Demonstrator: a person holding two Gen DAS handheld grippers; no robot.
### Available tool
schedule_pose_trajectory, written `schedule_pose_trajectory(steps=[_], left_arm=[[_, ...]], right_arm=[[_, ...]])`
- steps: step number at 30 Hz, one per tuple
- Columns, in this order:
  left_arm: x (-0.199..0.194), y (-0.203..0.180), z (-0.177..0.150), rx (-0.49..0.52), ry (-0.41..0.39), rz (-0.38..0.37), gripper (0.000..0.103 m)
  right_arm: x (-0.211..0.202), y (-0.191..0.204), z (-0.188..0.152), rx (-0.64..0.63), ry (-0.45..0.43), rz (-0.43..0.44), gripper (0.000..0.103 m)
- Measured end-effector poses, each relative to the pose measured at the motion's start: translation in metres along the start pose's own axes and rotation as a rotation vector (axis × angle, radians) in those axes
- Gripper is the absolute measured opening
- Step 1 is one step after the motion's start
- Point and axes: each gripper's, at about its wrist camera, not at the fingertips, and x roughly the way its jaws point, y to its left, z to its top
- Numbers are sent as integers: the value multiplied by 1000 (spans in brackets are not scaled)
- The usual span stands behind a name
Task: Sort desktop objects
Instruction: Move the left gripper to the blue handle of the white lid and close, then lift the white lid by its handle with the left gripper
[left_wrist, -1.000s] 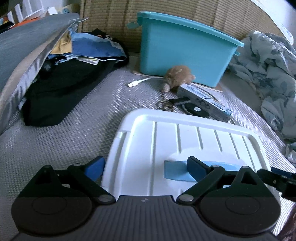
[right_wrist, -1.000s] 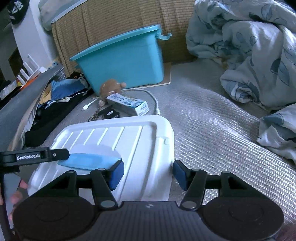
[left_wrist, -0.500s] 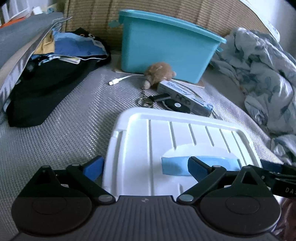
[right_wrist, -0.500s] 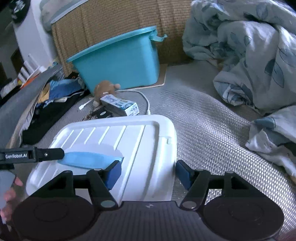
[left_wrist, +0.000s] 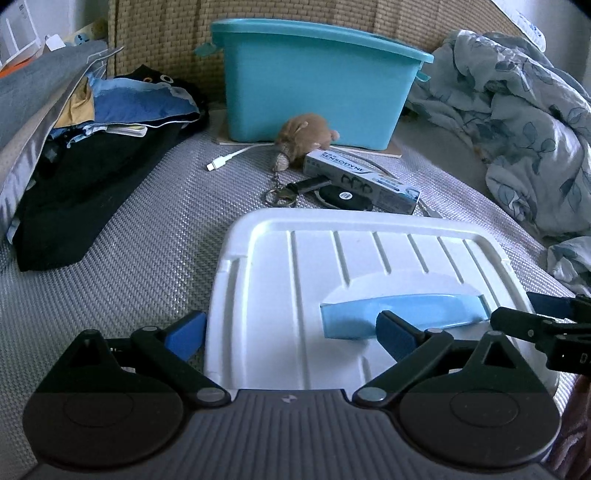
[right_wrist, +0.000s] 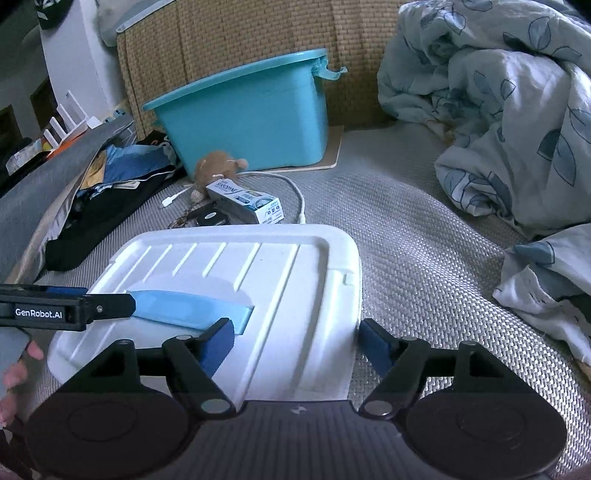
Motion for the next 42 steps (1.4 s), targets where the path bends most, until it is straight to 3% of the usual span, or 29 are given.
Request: schedule_pose_trajectory(steps=[14, 21, 35, 42], left_arm=[[-3, -6, -1, 50, 11, -7, 101], [0, -14, -3, 104, 27, -9, 103], [0, -15, -4, 108, 17, -6, 103], [-8, -18, -2, 119, -29, -15, 103]], right_arm=[[1, -1, 1, -14, 9, 10, 83], [4, 4, 1, -30, 17, -17, 93], [3, 11, 1, -40, 14, -51, 93], [-1, 9, 0, -21, -4, -58, 93]])
